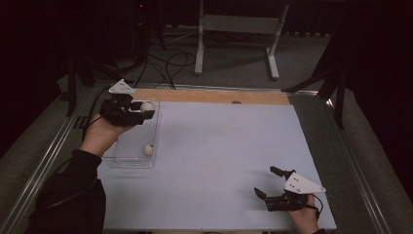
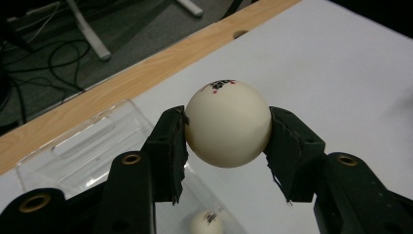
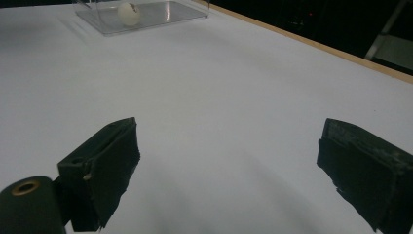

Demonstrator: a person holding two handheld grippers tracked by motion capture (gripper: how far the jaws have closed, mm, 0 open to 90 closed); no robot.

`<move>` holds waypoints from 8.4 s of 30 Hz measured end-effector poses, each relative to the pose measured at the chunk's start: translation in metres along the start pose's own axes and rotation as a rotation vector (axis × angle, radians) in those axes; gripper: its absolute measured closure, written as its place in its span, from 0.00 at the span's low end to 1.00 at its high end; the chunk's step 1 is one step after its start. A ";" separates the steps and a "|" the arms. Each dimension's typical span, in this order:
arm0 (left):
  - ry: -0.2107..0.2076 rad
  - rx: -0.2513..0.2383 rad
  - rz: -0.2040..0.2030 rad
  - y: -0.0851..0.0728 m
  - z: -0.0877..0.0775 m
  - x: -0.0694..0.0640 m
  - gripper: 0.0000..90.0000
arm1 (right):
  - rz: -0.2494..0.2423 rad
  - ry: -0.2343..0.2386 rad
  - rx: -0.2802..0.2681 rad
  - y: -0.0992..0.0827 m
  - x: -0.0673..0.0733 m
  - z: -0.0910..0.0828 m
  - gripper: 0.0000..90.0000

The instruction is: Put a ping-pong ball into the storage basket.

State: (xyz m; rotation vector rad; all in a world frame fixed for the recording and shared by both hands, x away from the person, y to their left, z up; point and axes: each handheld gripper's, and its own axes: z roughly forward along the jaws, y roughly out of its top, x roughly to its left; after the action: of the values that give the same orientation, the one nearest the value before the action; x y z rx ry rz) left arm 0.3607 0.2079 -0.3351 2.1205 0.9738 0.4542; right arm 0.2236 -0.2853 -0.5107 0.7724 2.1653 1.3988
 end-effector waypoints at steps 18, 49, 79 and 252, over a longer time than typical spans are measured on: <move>0.065 -0.004 -0.054 -0.014 -0.001 0.010 0.58 | 0.002 0.002 0.003 0.000 0.000 0.001 0.09; 0.059 0.084 -0.131 -0.055 0.052 0.031 0.58 | 0.006 0.010 0.010 -0.001 0.000 0.002 0.09; 0.074 0.204 -0.167 -0.067 0.085 0.035 0.58 | 0.007 0.013 0.014 -0.001 0.000 0.002 0.09; -0.314 0.077 0.113 -0.049 0.101 -0.098 0.00 | 0.008 0.013 0.026 -0.001 -0.001 0.004 0.09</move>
State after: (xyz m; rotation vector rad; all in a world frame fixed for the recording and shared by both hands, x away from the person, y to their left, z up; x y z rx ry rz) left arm 0.3309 0.1062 -0.4397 2.2386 0.7048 0.1321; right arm 0.2266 -0.2838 -0.5131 0.7852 2.1964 1.3857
